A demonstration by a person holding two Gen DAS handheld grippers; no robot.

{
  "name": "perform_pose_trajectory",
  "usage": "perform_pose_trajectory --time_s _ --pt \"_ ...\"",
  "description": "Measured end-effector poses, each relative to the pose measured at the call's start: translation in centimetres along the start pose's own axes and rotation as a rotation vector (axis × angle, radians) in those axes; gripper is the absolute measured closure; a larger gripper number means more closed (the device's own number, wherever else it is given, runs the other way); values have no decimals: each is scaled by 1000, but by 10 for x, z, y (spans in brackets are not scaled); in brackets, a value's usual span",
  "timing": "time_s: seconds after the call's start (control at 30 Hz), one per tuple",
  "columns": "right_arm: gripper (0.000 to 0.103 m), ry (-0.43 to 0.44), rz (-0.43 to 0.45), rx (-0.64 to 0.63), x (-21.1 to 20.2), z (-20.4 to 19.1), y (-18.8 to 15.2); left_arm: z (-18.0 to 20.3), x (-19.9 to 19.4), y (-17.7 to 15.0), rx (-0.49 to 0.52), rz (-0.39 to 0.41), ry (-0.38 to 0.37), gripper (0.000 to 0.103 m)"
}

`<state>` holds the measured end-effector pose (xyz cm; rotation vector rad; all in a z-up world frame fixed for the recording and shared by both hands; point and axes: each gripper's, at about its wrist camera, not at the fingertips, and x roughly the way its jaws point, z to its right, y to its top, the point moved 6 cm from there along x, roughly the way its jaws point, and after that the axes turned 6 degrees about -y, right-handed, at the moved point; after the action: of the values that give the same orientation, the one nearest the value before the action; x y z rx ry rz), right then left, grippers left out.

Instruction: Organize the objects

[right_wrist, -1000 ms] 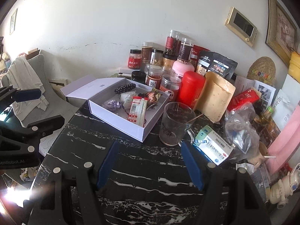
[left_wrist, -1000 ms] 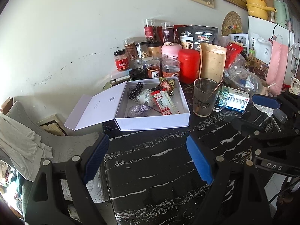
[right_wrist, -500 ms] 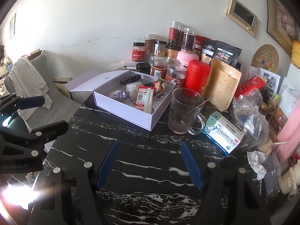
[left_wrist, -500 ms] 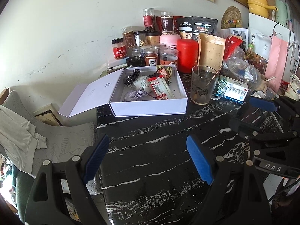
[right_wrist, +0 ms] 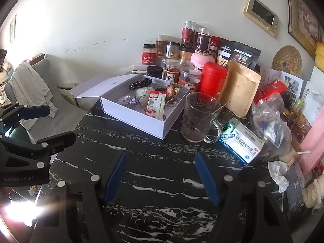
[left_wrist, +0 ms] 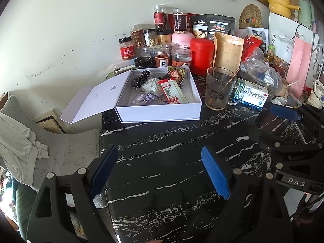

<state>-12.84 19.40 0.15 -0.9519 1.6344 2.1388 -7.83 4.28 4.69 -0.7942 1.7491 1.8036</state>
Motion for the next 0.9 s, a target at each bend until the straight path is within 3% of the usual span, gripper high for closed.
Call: perform_pose_trajectory --time_s 0.9 --pt "33 2 0 -5 -2 0 -2 4 3 -5 -6 -9 -8 19"
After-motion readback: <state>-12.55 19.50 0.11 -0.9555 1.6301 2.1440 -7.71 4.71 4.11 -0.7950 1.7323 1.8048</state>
